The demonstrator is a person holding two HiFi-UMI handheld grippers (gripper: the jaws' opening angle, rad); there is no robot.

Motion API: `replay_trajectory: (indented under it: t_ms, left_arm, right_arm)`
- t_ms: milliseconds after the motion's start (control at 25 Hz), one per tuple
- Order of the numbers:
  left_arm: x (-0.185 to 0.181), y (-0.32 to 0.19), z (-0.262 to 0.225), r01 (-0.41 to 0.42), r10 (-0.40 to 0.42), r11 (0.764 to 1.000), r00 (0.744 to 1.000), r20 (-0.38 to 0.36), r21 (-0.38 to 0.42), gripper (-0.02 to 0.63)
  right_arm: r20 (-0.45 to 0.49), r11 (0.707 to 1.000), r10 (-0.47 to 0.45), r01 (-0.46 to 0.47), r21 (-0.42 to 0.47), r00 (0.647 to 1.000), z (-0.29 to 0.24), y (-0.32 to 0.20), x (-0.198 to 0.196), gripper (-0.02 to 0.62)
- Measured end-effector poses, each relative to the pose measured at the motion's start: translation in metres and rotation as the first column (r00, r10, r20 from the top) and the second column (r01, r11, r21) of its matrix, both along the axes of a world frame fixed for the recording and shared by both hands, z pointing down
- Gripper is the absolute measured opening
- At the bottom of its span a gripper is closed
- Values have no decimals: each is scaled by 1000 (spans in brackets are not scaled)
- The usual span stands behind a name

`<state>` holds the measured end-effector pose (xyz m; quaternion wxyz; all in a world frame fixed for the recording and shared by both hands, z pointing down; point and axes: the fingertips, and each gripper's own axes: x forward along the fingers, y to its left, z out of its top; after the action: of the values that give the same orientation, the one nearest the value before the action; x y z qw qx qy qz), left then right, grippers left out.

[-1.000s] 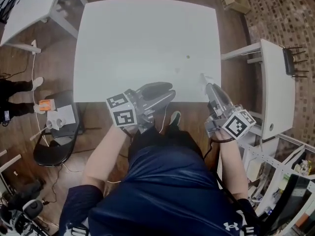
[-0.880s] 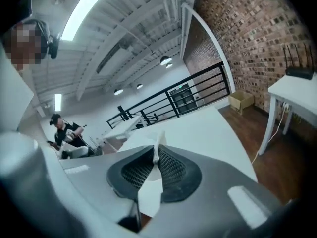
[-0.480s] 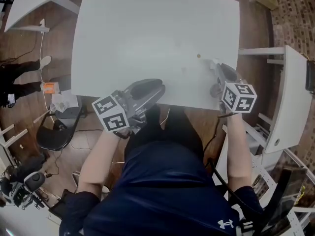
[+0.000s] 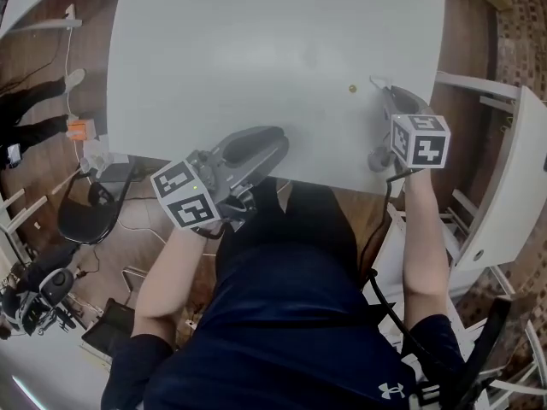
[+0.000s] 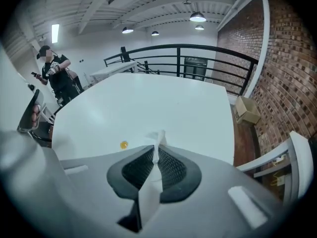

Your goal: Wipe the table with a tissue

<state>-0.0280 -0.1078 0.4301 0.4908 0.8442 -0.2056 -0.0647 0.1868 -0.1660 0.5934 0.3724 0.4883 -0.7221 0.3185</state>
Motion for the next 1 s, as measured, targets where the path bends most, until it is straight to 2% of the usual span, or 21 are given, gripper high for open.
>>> replay_trajectory:
  t_ms: [440,1000]
  left_arm:
    - [-6,-13,10,38,-39,999,999,-24,-37,74]
    - [-25,-17,13,45,-48,997,998,-50,-57,72]
  right_arm:
    - [-86,996,-85,86,9,993,15,-2,-9,31]
    - [-5,992,-122,122,14,993,16,5,-46,29]
